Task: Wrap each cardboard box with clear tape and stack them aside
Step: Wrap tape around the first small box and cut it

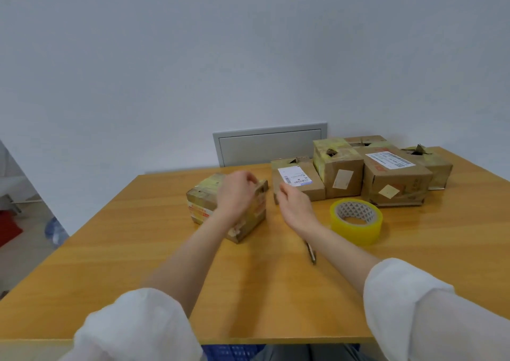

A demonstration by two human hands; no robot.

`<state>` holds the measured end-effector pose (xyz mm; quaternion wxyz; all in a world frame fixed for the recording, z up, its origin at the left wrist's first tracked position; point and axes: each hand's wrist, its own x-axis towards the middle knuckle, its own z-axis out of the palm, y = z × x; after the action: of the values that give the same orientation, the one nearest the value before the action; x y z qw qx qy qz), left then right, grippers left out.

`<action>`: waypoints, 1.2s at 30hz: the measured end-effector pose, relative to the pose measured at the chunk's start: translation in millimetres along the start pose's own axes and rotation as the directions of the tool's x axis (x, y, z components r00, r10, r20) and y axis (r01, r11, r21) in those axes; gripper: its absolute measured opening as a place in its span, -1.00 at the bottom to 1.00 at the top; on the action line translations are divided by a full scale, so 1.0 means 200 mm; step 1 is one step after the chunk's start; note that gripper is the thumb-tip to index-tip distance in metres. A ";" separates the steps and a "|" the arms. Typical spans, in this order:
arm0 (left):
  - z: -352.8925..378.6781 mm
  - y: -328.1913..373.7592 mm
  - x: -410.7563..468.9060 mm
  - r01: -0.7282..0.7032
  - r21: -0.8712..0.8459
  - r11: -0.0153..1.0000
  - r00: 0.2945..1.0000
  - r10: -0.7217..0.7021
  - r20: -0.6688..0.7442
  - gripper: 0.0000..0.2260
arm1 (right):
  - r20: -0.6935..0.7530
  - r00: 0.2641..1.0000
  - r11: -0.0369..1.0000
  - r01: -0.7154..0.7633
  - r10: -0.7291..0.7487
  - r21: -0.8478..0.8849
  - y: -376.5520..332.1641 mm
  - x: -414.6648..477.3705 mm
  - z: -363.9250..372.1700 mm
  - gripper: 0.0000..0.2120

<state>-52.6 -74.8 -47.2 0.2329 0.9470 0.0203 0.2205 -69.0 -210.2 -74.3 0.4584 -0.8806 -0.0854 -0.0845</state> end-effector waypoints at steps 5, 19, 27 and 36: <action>-0.14 -0.40 0.24 0.175 0.134 0.975 0.981 -0.183 0.056 -0.62 | 0.112 0.987 0.985 -0.127 0.115 0.113 -0.25 0.06 0.31 -0.36; -0.16 -0.68 0.20 0.449 -0.021 0.893 0.844 -0.417 0.338 -0.54 | 0.151 0.916 0.919 -0.386 0.372 0.077 -0.25 0.37 0.44 -0.33; -0.21 -0.65 -0.05 0.455 -0.108 0.884 0.858 -0.402 0.320 -0.57 | 0.347 0.898 0.952 -0.199 0.272 -0.232 -0.17 0.30 0.34 -0.34; -0.16 -0.49 -0.06 -0.056 0.343 0.938 0.920 -0.085 0.383 -0.52 | 0.495 0.860 0.693 0.432 -0.124 -0.577 -0.28 0.23 0.38 -0.47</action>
<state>-70.3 24.3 -71.4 0.0630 0.9977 0.0191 0.0178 -31.1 -113.1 -61.7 0.0619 -0.9576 -0.2811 0.0113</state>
